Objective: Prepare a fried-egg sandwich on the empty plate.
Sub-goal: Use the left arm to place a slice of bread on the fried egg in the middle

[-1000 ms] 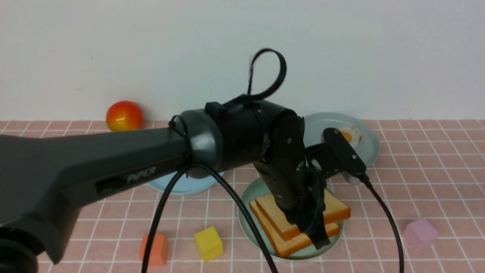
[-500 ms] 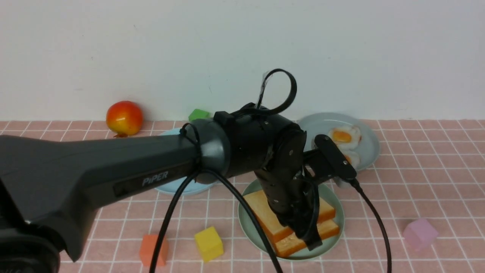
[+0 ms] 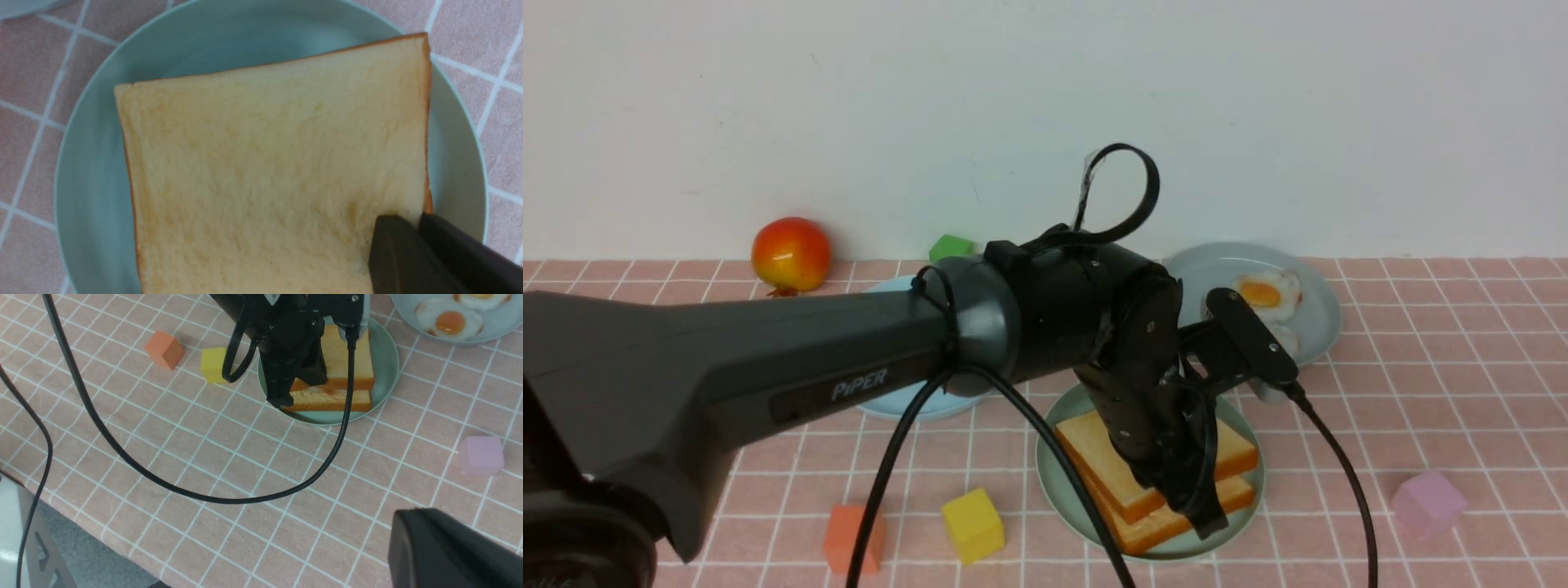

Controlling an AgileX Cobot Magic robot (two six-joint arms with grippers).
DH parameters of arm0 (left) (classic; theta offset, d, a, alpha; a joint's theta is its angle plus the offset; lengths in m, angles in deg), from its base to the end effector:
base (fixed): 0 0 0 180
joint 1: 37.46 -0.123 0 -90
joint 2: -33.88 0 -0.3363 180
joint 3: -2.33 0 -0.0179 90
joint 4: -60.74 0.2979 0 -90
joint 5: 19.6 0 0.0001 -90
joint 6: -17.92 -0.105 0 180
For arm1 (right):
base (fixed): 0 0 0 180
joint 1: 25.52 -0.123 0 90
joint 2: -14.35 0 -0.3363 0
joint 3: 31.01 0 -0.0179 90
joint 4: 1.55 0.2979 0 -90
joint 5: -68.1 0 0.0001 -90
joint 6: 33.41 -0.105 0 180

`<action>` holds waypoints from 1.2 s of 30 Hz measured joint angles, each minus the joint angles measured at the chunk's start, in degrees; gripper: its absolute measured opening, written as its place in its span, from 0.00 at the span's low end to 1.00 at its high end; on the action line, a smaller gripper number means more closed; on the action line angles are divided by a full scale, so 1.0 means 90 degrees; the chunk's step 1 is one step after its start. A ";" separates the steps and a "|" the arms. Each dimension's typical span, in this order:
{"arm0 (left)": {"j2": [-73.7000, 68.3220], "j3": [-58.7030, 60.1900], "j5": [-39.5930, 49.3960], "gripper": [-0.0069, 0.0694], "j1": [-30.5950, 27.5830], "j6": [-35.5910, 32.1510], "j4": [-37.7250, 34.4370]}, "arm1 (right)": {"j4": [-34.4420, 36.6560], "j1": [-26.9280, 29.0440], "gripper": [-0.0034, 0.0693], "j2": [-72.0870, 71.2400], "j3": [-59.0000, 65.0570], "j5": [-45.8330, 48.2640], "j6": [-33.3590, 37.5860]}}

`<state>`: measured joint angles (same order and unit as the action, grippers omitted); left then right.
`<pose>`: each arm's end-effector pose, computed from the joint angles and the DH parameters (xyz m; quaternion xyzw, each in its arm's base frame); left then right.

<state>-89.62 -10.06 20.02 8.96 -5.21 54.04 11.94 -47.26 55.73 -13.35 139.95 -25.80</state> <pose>0.3538 -0.3831 0.2216 0.5229 0.8129 -0.0974 0.2375 0.0581 0.0482 0.4475 -0.2415 0.8705 0.1666 0.3952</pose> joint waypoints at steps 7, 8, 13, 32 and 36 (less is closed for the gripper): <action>-0.0179 0.0000 -0.0006 0.15 0.0002 -0.0026 -0.0006 | 0.0000 0.0000 0.10 0.0000 0.0000 0.0000 0.0000; -0.0185 0.0000 -0.0006 0.15 0.0002 -0.0026 -0.0006 | 0.0000 0.0000 0.10 0.0000 0.0000 0.0000 0.0000; -0.0185 0.0000 -0.0006 0.18 0.0002 -0.0026 0.0000 | 0.0000 0.0000 0.11 0.0000 0.0000 0.0000 0.0000; 0.0061 0.0000 0.0026 0.52 0.0002 -0.0020 0.0005 | 0.0000 0.0000 0.12 0.0000 0.0000 0.0000 0.0000; 0.0609 0.0005 0.0229 0.51 0.0002 -0.0020 -0.0098 | 0.0000 0.0000 0.12 0.0000 0.0000 0.0000 0.0000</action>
<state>-84.14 -10.01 22.08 8.97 -5.39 53.16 11.94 -47.26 55.73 -13.35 139.95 -25.80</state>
